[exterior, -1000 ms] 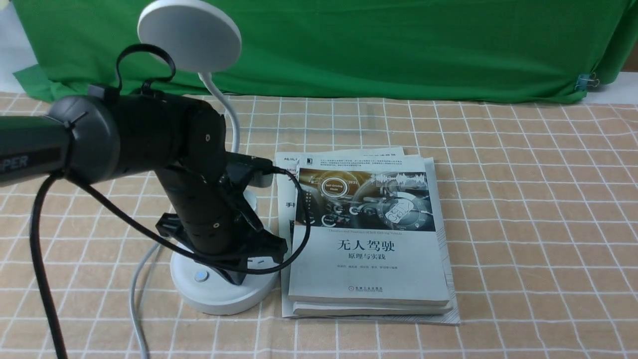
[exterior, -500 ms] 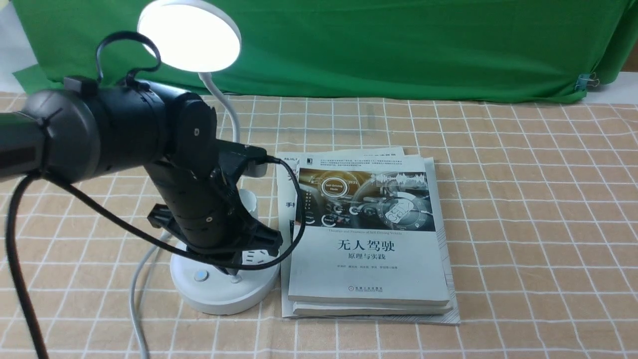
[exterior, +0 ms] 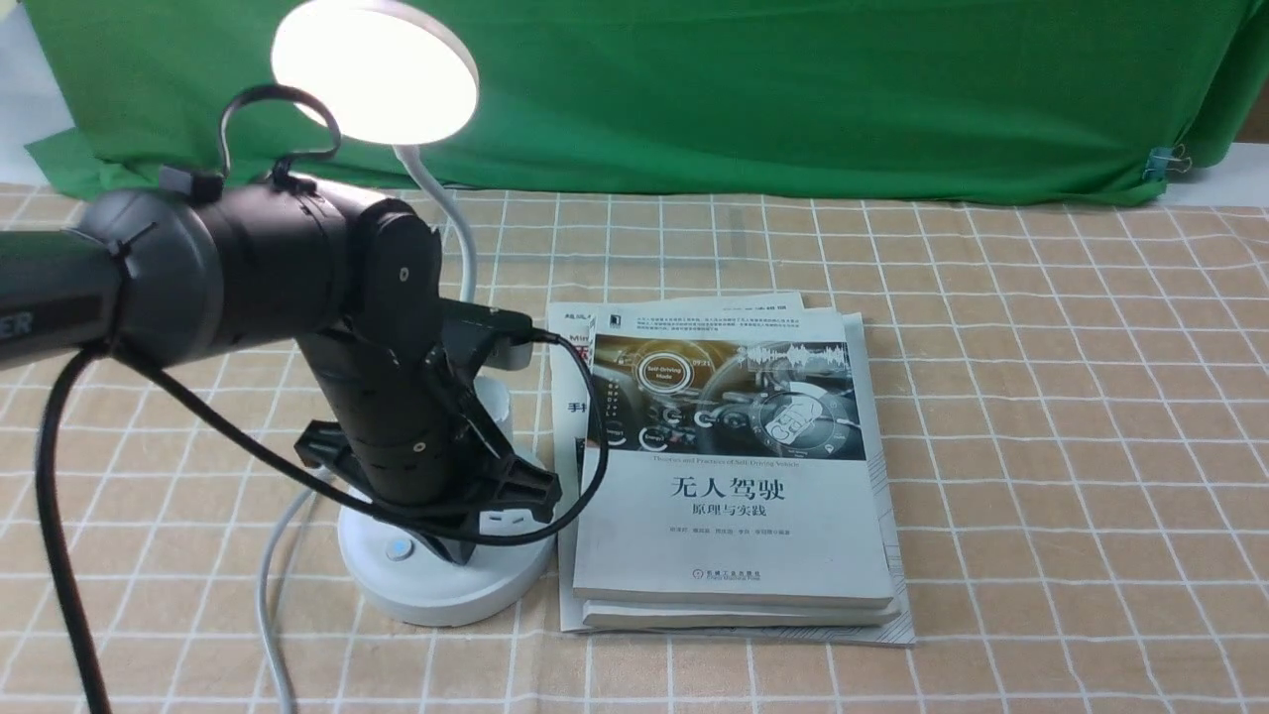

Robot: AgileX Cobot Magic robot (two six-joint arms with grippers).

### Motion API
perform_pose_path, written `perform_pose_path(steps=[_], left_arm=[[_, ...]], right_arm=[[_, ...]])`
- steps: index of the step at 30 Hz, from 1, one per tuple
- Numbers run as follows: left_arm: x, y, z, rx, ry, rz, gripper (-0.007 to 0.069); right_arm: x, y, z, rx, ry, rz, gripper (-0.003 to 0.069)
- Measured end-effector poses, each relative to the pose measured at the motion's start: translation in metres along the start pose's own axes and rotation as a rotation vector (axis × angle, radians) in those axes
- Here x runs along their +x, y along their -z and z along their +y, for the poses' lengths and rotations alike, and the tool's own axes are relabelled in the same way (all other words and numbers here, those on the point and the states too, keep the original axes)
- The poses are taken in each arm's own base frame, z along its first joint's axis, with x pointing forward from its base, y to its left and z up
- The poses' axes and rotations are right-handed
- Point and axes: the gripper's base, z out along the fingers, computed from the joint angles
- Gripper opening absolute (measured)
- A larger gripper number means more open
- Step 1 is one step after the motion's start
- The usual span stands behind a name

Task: Turn off the desk lamp on the light coffee tablecloth by hand.
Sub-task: 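Press the power button on the round power strip under the lamp with the left gripper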

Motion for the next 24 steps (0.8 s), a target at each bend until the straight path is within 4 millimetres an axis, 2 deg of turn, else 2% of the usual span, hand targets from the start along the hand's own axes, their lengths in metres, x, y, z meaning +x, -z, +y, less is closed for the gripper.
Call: perform_pose_path(steps=[4,7,16,20,24], left_arm=[[0.001,0.010,-0.001,0.001,-0.002,-0.028,-0.0004],[0.000,0.010,-0.001,0.000,-0.002,-0.039,-0.0004],[-0.003,-0.012,0.000,0.012,0.014,0.006,-0.0004],[-0.003,-0.011,-0.001,0.013,0.013,0.003,-0.0004],[-0.002,0.003,-0.002,0.017,0.013,-0.033,-0.0004]], right_arm=[[0.000,0.000,0.000,0.000,0.000,0.000,0.0243],[0.000,0.000,0.000,0.000,0.000,0.000,0.0243],[0.000,0.000,0.000,0.000,0.000,0.000,0.0243],[0.000,0.000,0.000,0.000,0.000,0.000,0.0243],[0.000,0.000,0.000,0.000,0.000,0.000,0.0243]])
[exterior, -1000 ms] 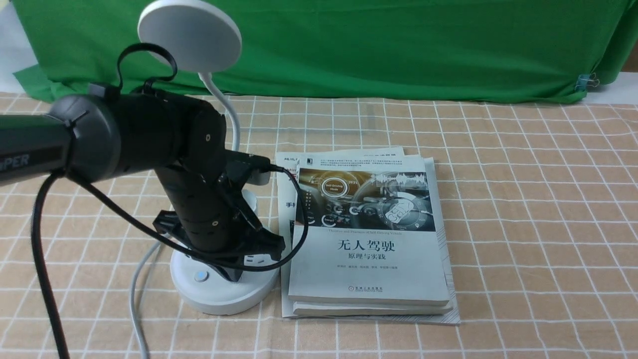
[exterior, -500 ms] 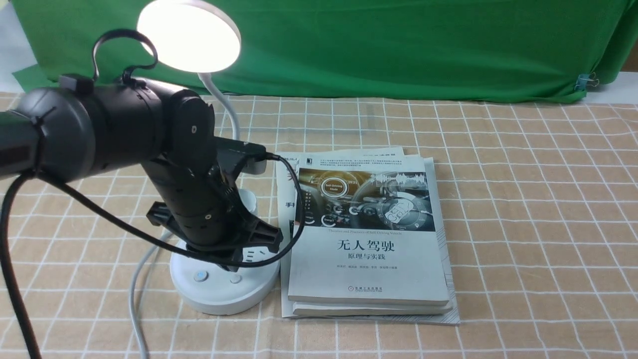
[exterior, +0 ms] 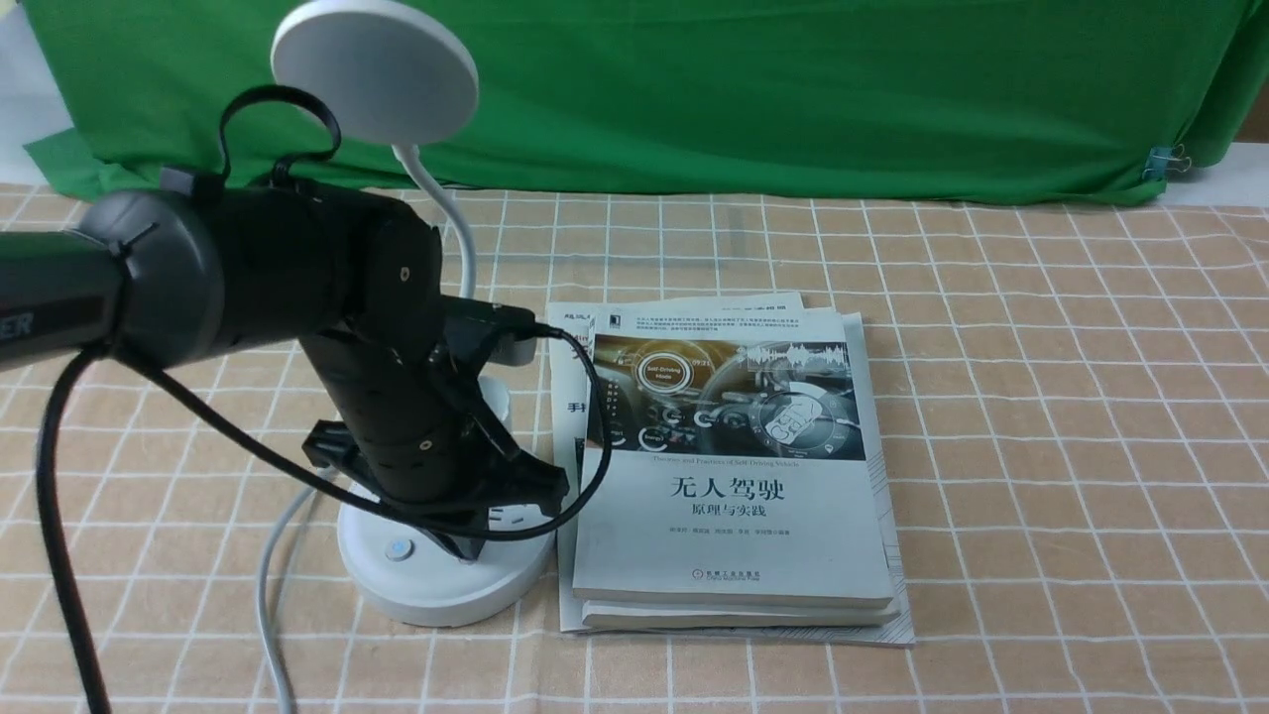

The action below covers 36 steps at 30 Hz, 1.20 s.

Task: Turn off the desk lamp on the light coffee tablecloth by hand.

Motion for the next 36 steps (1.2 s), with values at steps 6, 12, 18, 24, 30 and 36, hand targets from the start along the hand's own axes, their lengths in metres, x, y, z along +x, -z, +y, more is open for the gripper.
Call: perform_pose_path(steps=[6,12,18,24,30,36], left_arm=[[0.021,0.064,-0.007,0.022,-0.005,-0.188,-0.0003],[0.083,0.113,-0.008,0.028,-0.007,-0.485,-0.0003],[0.151,0.119,-0.003,0.033,0.007,-0.764,-0.0003],[0.198,0.112,0.001,0.022,-0.010,-0.888,-0.0003],[0.221,0.102,0.003,0.021,-0.018,-0.929,-0.0003],[0.224,0.100,0.003,0.024,-0.018,-0.939,-0.0003]], right_arm=[[0.000,0.000,0.000,0.000,0.000,0.000,0.0243],[0.000,0.000,0.000,0.000,0.000,0.000,0.0243],[0.000,0.000,0.000,0.000,0.000,0.000,0.0243],[0.000,0.000,0.000,0.000,0.000,0.000,0.0243],[0.000,0.000,0.000,0.000,0.000,0.000,0.0243],[0.000,0.000,0.000,0.000,0.000,0.000,0.0243]])
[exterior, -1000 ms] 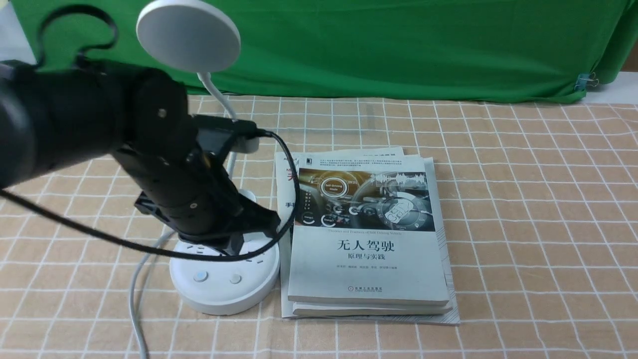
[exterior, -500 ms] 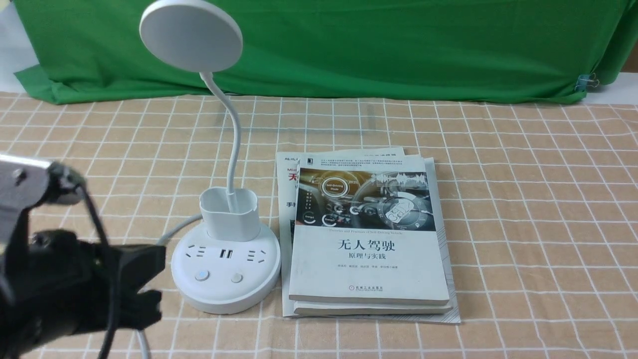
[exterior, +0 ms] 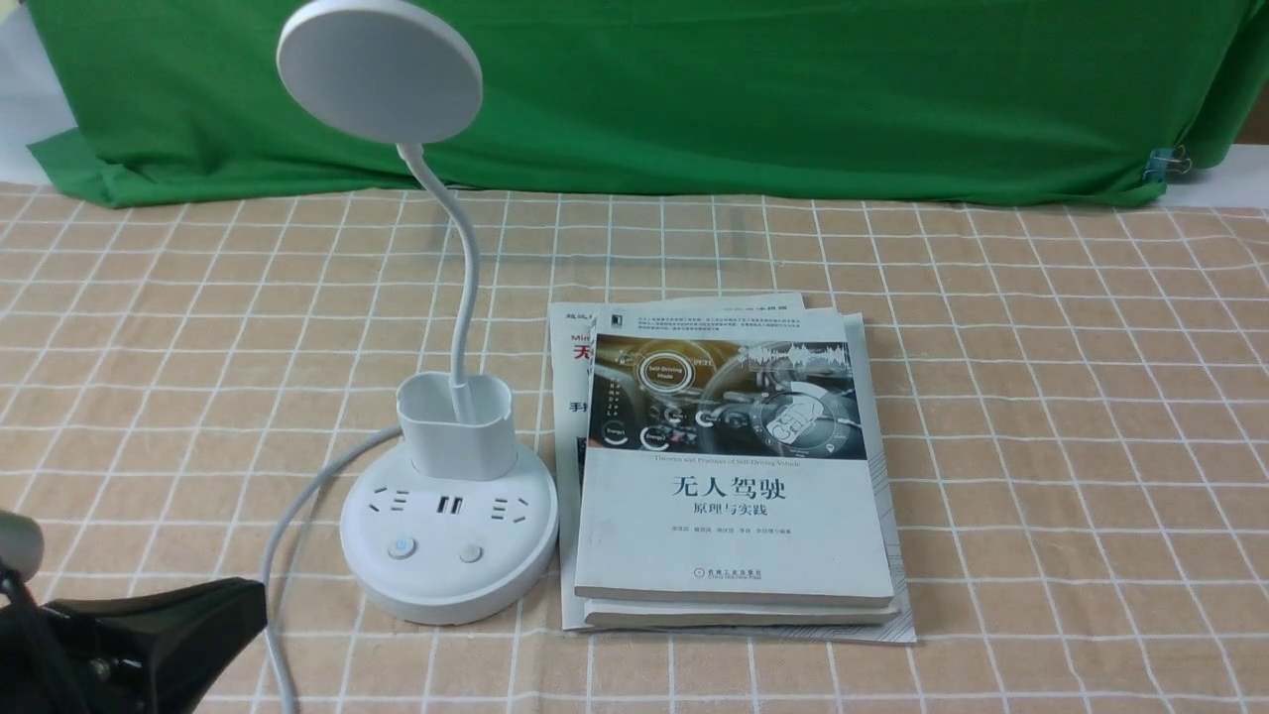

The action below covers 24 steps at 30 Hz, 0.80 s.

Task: Turn off the desk lamp on the light coffee tablecloth by hand.

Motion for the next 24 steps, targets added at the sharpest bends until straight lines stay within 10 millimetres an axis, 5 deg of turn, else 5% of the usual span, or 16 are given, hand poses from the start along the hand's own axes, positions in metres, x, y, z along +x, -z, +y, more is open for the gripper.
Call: perform_pose_path(steps=[8,17,24], left_arm=[[0.028,0.016,0.016,-0.157,-0.001,-0.150,-0.0003],[0.081,0.023,0.032,-0.423,0.065,-0.225,-0.0003],[0.087,0.021,0.031,-0.409,0.097,-0.203,-0.0003]], right_arm=[[0.000,0.000,0.000,0.000,0.000,0.000,0.0243],[0.000,0.000,0.000,0.000,0.000,0.000,0.0243],[0.000,0.000,0.000,0.000,0.000,0.000,0.0243]])
